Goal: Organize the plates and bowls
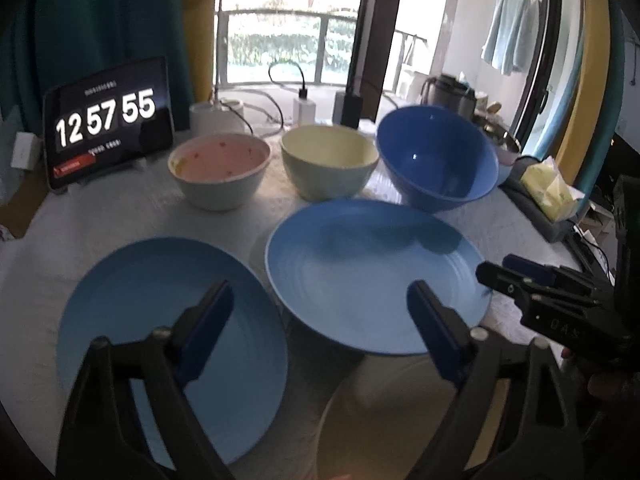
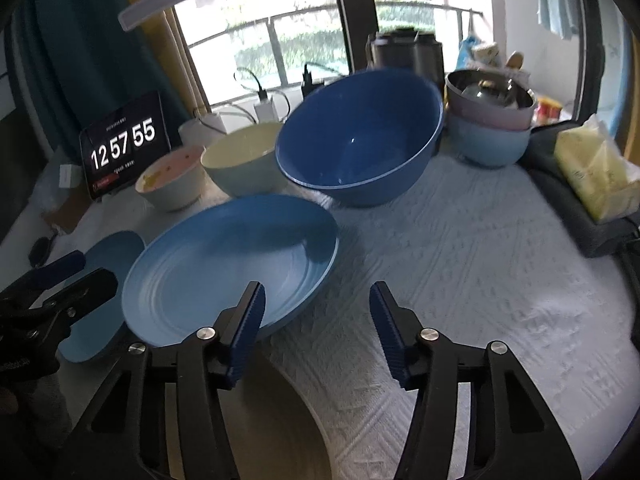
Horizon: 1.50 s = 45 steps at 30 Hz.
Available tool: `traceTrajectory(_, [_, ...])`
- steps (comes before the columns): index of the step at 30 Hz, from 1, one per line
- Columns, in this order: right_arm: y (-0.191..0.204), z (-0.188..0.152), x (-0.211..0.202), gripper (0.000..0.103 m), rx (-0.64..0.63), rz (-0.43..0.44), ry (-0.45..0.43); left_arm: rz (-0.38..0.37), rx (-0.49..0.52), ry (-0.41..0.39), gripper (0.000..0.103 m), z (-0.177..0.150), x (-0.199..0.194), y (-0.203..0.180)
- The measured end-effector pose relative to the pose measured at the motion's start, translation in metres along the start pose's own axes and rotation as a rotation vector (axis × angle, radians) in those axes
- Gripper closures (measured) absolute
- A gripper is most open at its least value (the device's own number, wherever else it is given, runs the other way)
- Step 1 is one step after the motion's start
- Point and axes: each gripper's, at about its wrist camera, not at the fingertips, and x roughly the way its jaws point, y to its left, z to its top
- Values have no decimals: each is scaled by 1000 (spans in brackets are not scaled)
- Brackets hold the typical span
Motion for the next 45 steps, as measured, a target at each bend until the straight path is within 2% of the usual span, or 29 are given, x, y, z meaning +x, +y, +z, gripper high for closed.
traceTrajectory(3, [-1, 3, 9, 55, 12, 17, 25, -13, -9, 28, 20, -1, 7, 1])
traceTrajectory(8, [-2, 5, 19, 62, 21, 44, 46, -40, -39, 85, 42, -3, 19, 5])
traceTrajectory(10, [-1, 6, 21, 70, 18, 48, 51, -43, -49, 103, 48, -5, 23, 6])
traceTrajectory(12, [0, 7, 21, 71, 11, 45, 53, -54, -53, 119, 52, -7, 26, 6])
traceTrajectory(20, [3, 6, 20, 73, -2, 22, 49, -45, -54, 107, 58, -9, 21, 6])
traceTrajectory(45, [26, -9, -33, 74, -33, -14, -22, -78, -42, 21, 58, -22, -31, 6])
